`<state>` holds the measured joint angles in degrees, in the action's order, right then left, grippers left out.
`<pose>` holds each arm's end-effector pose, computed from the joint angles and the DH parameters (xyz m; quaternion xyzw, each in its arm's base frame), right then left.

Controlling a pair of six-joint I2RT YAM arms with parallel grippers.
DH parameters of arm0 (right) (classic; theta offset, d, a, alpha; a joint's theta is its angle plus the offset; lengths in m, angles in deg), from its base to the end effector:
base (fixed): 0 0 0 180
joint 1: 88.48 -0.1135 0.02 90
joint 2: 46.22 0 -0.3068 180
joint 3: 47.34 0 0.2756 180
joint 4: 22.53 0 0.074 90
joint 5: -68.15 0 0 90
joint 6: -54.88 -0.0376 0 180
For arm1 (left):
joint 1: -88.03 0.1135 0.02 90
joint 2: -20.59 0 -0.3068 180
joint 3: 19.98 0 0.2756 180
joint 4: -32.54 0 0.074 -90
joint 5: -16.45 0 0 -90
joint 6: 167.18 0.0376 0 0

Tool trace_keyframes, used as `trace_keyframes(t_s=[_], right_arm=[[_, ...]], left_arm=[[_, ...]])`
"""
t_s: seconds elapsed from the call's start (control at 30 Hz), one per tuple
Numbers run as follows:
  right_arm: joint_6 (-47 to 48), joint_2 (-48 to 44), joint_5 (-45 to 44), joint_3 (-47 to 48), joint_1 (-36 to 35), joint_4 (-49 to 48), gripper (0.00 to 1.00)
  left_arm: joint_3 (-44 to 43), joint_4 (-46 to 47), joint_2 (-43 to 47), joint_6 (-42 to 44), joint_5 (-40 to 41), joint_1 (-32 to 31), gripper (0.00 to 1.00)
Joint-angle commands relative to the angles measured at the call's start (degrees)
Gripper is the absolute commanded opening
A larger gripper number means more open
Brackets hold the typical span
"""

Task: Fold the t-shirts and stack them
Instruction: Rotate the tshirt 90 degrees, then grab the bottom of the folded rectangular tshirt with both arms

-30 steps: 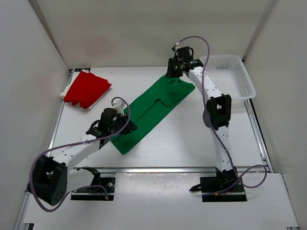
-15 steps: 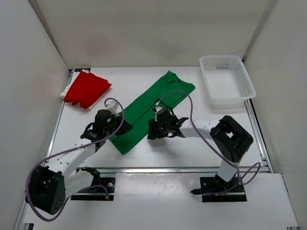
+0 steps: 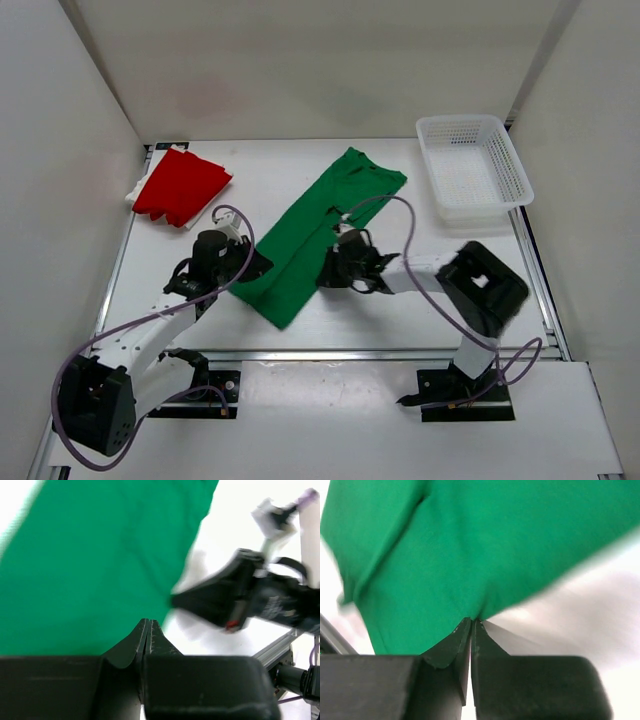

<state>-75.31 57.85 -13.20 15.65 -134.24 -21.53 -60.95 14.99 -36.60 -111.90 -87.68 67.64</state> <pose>0.2644 0.2797 0.1555 -0.0749 0.9087 0.3265 0.2493 0.1938 -0.0818 0.2330 -0.0517 0.8757 -0.3125 0.3644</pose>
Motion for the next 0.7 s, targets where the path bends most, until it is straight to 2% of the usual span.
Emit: trace_keyframes(t_s=[0.0, 0.1, 0.13, 0.17, 0.2, 0.23, 0.3, 0.37, 0.47, 0.5, 0.57, 0.67], right_arm=[[1.68, -11.3, -1.61, -11.37, 8.19, 2.95, 0.0], [6.33, -23.08, 4.17, -21.66, 19.78, 6.02, 0.0], [8.35, -27.91, 5.67, -24.37, 23.22, 7.34, 0.07], [10.63, -30.22, 6.99, -26.14, 23.95, 9.18, 0.26], [11.52, -34.86, 7.26, -26.59, 25.09, 10.68, 0.38], [12.23, -39.34, 6.92, -27.12, 25.63, 14.52, 0.56], [11.54, -44.82, 6.39, -27.65, 25.89, 20.52, 0.55], [9.09, -50.0, 3.77, -29.57, 25.02, 26.92, 0.51], [4.43, -58.08, -3.6, -31.42, 19.5, 35.71, 0.5], [3.02, -59.06, -6.85, -31.08, 18.35, 39.31, 0.5], [-3.38, -62.75, -13.52, -30.56, 12.47, 43.63, 0.5], [-8.75, -64.96, -19.0, -29.23, 8.86, 50.13, 0.48]], left_arm=[[-0.16, 0.14, -0.11, 0.45, -0.55, -1.41, 0.09], [-0.68, -1.35, -2.13, 1.67, 1.02, -5.01, 0.14], [-0.51, -2.31, -2.31, 2.37, 1.3, -6.58, 0.2], [-0.51, -2.5, -2.92, 2.38, 2.08, -7.91, 0.28], [-0.34, -3.11, -3.71, 3.25, 2.18, -8.44, 0.32], [-0.25, -3.55, -4.42, 4.21, 3.05, -10.01, 0.36], [-0.25, -6.18, -7.05, 5.45, 4.8, -13.01, 0.42], [0.54, -5.32, -8.99, 5.46, 2.89, -14.85, 0.49], [0.55, -3.2, -13.19, 4.31, 0.15, -20.63, 0.57], [-0.42, -2.24, -14.69, 3.96, 0.68, -23.71, 0.58], [-1.48, -0.31, -17.42, 1.95, -0.63, -26.36, 0.6], [-3.41, 1.02, -20.68, 0.88, -0.2, -29.27, 0.6]])
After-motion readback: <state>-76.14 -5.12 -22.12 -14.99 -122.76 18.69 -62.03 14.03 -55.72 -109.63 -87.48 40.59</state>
